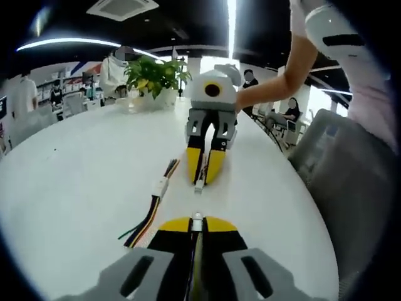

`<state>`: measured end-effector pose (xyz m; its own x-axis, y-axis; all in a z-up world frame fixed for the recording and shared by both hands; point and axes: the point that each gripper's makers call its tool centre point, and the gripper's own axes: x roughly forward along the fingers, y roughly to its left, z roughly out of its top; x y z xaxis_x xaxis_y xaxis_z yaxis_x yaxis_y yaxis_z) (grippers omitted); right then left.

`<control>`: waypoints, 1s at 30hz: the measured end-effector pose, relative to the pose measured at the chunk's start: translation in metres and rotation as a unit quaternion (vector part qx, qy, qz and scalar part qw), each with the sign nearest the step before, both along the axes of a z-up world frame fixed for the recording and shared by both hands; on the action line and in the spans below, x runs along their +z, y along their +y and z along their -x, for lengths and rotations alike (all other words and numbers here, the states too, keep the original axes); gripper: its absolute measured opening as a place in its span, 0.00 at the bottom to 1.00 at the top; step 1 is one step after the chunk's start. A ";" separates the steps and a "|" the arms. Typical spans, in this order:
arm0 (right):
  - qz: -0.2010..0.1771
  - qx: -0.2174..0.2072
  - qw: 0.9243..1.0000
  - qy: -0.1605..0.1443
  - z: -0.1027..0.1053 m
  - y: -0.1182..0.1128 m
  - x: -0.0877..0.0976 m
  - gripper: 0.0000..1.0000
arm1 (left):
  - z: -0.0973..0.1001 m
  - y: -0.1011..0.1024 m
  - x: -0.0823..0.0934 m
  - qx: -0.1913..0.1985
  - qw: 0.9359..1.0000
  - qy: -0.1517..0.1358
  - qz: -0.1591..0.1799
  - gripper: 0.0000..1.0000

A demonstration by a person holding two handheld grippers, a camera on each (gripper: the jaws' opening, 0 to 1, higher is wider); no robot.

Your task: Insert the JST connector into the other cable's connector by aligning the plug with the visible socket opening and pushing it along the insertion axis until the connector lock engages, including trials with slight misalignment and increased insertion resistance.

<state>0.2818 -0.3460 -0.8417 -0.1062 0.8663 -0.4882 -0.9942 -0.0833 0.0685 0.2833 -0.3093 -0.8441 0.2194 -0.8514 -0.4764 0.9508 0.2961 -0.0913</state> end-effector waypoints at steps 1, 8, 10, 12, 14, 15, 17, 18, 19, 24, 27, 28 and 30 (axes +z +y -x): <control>-0.001 0.000 1.000 0.000 0.000 0.000 0.001 0.04 | -0.001 0.001 0.000 0.001 1.000 0.003 -0.002 0.00; 0.006 0.000 1.000 0.008 -0.001 0.002 0.007 0.04 | 0.000 -0.003 0.014 -0.002 1.000 0.003 0.007 0.00; 0.006 0.002 1.000 0.009 -0.002 0.003 0.009 0.04 | 0.000 -0.005 0.017 -0.007 1.000 0.002 0.007 0.00; 0.009 0.006 1.000 0.006 -0.002 0.005 0.010 0.04 | 0.000 -0.006 0.020 -0.012 1.000 0.002 0.005 0.00; 0.009 0.010 1.000 0.006 -0.003 0.007 0.012 0.04 | -0.001 -0.008 0.022 -0.015 1.000 0.002 0.005 0.00; 0.009 0.014 1.000 0.004 -0.003 0.009 0.013 0.04 | -0.002 -0.008 0.022 -0.015 1.000 -0.002 0.003 0.00; 0.014 0.021 1.000 -0.003 -0.004 0.010 0.014 0.04 | -0.004 -0.008 0.021 -0.015 1.000 -0.004 -0.003 0.00; 0.015 0.023 1.000 -0.004 -0.004 0.011 0.015 0.04 | -0.004 -0.008 0.021 -0.015 1.000 -0.003 -0.004 0.00; 0.015 0.024 1.000 -0.004 -0.005 0.012 0.015 0.04 | -0.004 -0.008 0.021 -0.015 1.000 -0.002 -0.004 0.00; 0.019 0.031 0.999 -0.010 -0.007 0.017 0.016 0.03 | -0.005 -0.009 0.023 -0.015 1.000 -0.001 -0.006 0.00; 0.020 0.038 0.999 -0.012 -0.006 0.020 0.016 0.03 | -0.006 -0.008 0.024 -0.011 1.000 0.008 -0.002 0.00; 0.020 0.039 0.999 -0.012 -0.007 0.021 0.017 0.03 | -0.006 -0.008 0.024 -0.011 1.000 0.007 -0.002 0.00; 0.019 0.041 0.999 -0.012 -0.007 0.022 0.017 0.03 | -0.006 -0.008 0.025 -0.013 1.000 0.005 -0.004 0.00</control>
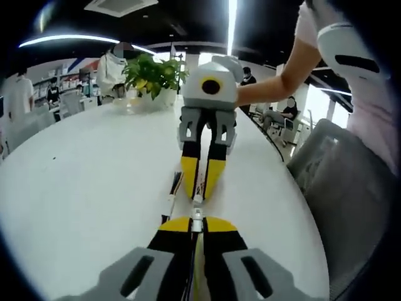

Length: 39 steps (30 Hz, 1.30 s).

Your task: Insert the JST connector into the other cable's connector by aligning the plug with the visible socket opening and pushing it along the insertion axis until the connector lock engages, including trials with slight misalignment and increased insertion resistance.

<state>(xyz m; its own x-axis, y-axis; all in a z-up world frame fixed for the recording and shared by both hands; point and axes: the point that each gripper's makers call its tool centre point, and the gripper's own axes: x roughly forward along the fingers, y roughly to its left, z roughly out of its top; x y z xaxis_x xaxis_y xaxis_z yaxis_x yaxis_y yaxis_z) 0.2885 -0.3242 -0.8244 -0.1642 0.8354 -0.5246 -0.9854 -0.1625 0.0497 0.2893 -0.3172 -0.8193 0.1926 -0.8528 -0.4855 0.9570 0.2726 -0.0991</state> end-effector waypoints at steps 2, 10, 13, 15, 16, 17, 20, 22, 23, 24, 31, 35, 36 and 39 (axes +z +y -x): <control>0.000 0.002 1.000 -0.001 0.000 0.001 0.001 0.03 | 0.000 0.000 0.000 -0.002 1.000 -0.001 -0.001 0.00; 0.008 0.011 1.000 -0.002 0.001 0.002 -0.001 0.03 | -0.003 0.001 0.002 -0.006 1.000 -0.005 -0.001 0.00; 0.010 0.013 1.000 -0.001 0.001 0.002 -0.001 0.03 | -0.003 0.001 0.001 -0.009 1.000 -0.008 -0.004 0.00; 0.011 0.015 1.000 0.000 0.002 0.002 -0.002 0.03 | -0.004 0.001 0.000 -0.009 1.000 -0.011 -0.007 0.00; 0.013 0.016 1.000 0.000 0.002 0.002 -0.002 0.03 | -0.004 0.001 0.000 -0.011 1.000 -0.011 -0.009 0.00; 0.014 0.017 1.000 0.000 0.002 0.002 -0.003 0.03 | -0.003 0.001 0.000 -0.012 1.000 -0.012 -0.010 0.00; 0.019 0.018 1.000 0.003 0.003 0.002 -0.004 0.03 | -0.003 0.001 -0.001 -0.016 1.000 -0.017 -0.016 0.00; 0.022 0.017 1.000 0.006 0.002 0.002 -0.004 0.03 | -0.003 0.001 -0.001 -0.020 0.999 -0.026 -0.022 0.00; 0.027 0.013 0.999 0.012 0.002 0.002 -0.005 0.03 | -0.003 0.001 -0.001 -0.023 0.999 -0.031 -0.026 0.00; 0.028 0.013 0.999 0.013 0.002 0.002 -0.005 0.03 | -0.003 0.000 -0.001 -0.024 0.999 -0.032 -0.027 0.00; 0.041 0.015 0.999 0.017 0.003 0.001 -0.009 0.03 | -0.002 -0.002 -0.003 -0.047 0.996 -0.063 -0.046 0.00; 0.048 0.014 0.999 0.021 0.003 -0.001 -0.012 0.03 | -0.001 -0.004 -0.004 -0.066 0.992 -0.088 -0.055 0.00; 0.049 0.014 0.998 0.022 0.003 -0.001 -0.012 0.03 | 0.001 -0.005 -0.004 -0.081 0.989 -0.106 -0.062 0.00; 0.054 0.015 0.998 0.026 0.004 -0.002 -0.014 0.03 | 0.004 -0.006 -0.005 -0.093 0.986 -0.117 -0.069 0.00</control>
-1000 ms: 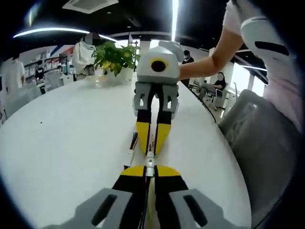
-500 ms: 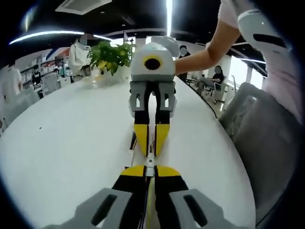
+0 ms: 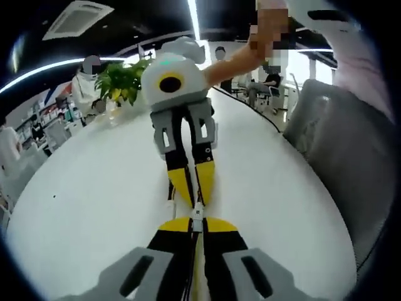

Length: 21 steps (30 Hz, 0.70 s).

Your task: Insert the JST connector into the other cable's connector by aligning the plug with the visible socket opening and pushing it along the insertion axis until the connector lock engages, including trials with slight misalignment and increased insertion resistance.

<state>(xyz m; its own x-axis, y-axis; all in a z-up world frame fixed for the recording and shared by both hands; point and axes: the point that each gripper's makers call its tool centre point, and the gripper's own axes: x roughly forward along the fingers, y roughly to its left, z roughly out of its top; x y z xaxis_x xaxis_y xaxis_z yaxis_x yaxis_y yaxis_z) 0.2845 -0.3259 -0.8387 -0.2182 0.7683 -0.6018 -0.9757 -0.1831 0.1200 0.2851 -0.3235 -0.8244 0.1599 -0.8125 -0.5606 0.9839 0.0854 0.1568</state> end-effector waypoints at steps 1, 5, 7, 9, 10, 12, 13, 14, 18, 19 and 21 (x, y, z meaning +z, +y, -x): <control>0.002 0.001 1.000 0.001 0.000 0.000 -0.001 0.03 | 0.000 -0.001 0.000 -0.002 1.000 -0.002 0.000 0.00; 0.007 0.000 1.000 0.006 0.002 0.000 -0.001 0.03 | 0.002 -0.002 -0.001 -0.007 1.000 -0.002 -0.004 0.00; 0.010 0.002 1.000 0.008 0.002 0.000 -0.003 0.03 | 0.003 -0.004 -0.003 -0.010 1.000 -0.002 -0.009 0.00; 0.014 0.003 1.000 0.008 0.003 0.000 -0.004 0.03 | 0.003 -0.005 -0.004 -0.009 1.000 0.002 -0.012 0.00; 0.015 0.003 1.000 0.008 0.003 0.000 -0.005 0.03 | 0.003 -0.006 -0.005 -0.008 1.000 0.005 -0.013 0.00; 0.016 0.003 1.000 0.008 0.002 0.000 -0.005 0.03 | 0.002 -0.006 -0.004 -0.007 1.000 0.006 -0.011 0.00; 0.016 0.003 1.000 0.009 0.002 0.000 -0.005 0.03 | 0.002 -0.006 -0.004 -0.007 1.000 0.007 -0.009 0.00; 0.016 0.002 1.000 0.009 0.002 0.000 -0.005 0.03 | 0.002 -0.007 -0.003 -0.007 1.000 0.006 -0.007 0.00; 0.019 0.002 1.000 0.009 0.003 0.000 -0.006 0.03 | 0.001 -0.008 -0.004 -0.012 1.000 0.003 -0.011 0.00; 0.019 0.003 1.000 0.009 0.004 0.000 -0.006 0.03 | 0.002 -0.010 -0.003 -0.015 1.000 0.002 -0.007 0.00; 0.016 0.007 1.000 0.013 0.006 0.003 -0.005 0.03 | 0.005 -0.015 -0.002 -0.023 1.000 0.002 -0.005 0.00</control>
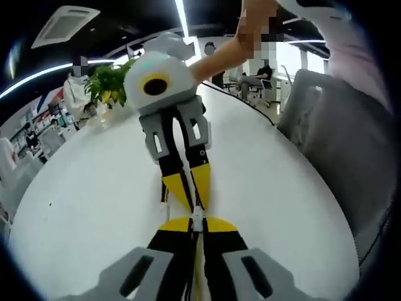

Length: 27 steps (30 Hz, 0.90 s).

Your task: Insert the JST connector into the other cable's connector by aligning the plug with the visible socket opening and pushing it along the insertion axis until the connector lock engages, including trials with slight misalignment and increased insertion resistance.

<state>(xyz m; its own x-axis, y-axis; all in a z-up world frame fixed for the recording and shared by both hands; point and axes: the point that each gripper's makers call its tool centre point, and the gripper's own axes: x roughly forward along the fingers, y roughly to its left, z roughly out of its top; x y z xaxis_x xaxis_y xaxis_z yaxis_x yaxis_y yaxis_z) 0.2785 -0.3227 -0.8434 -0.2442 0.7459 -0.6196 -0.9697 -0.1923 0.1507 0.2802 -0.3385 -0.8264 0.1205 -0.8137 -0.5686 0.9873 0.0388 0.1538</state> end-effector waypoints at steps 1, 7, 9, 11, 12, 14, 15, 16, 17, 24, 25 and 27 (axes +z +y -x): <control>0.007 0.005 1.000 -0.007 0.001 -0.001 -0.002 0.03 | 0.000 0.000 -0.002 -0.003 1.000 -0.003 -0.007 0.00; -0.004 0.002 1.000 0.001 0.000 0.001 -0.001 0.03 | -0.002 0.002 0.002 -0.002 1.000 0.007 0.009 0.00; -0.006 0.007 1.000 -0.006 0.000 0.003 -0.001 0.03 | -0.002 0.002 0.002 -0.005 1.000 0.005 0.009 0.00; -0.001 0.010 1.000 -0.007 0.000 0.003 -0.006 0.03 | -0.003 0.003 0.001 -0.004 1.000 0.006 0.008 0.00; 0.000 0.011 1.000 -0.006 0.000 0.002 -0.007 0.03 | -0.003 0.003 0.001 -0.004 1.000 0.006 0.008 0.00; -0.001 0.010 1.000 -0.005 0.000 0.001 -0.007 0.03 | -0.003 0.005 0.003 -0.002 1.000 0.007 0.010 0.00; -0.001 0.010 1.000 -0.007 0.000 0.000 -0.007 0.03 | -0.003 0.007 0.005 0.001 1.000 0.008 0.010 0.00; -0.001 0.010 1.000 -0.008 0.000 0.000 -0.007 0.03 | -0.004 0.009 0.004 0.003 1.000 0.009 0.010 0.00; -0.001 0.009 1.000 -0.008 -0.001 -0.001 -0.007 0.03 | -0.004 0.011 0.005 0.005 1.000 0.008 0.009 0.00; -0.005 0.002 1.000 -0.009 -0.003 -0.003 -0.005 0.03 | -0.009 0.018 0.000 0.028 1.000 0.007 0.000 0.03; -0.006 0.003 1.000 -0.009 -0.002 -0.003 -0.004 0.03 | -0.010 0.018 -0.001 0.029 1.000 0.007 -0.001 0.04; -0.007 0.005 1.000 -0.009 -0.001 -0.003 -0.004 0.03 | -0.010 0.019 -0.003 0.028 1.000 0.007 -0.003 0.04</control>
<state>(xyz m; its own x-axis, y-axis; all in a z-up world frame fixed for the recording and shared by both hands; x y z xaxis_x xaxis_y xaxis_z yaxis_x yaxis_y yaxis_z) 0.2796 -0.3253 -0.8471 -0.2409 0.7528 -0.6126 -0.9702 -0.2041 0.1308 0.2900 -0.3195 -0.8295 0.1570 -0.8029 -0.5750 0.9858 0.0925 0.1401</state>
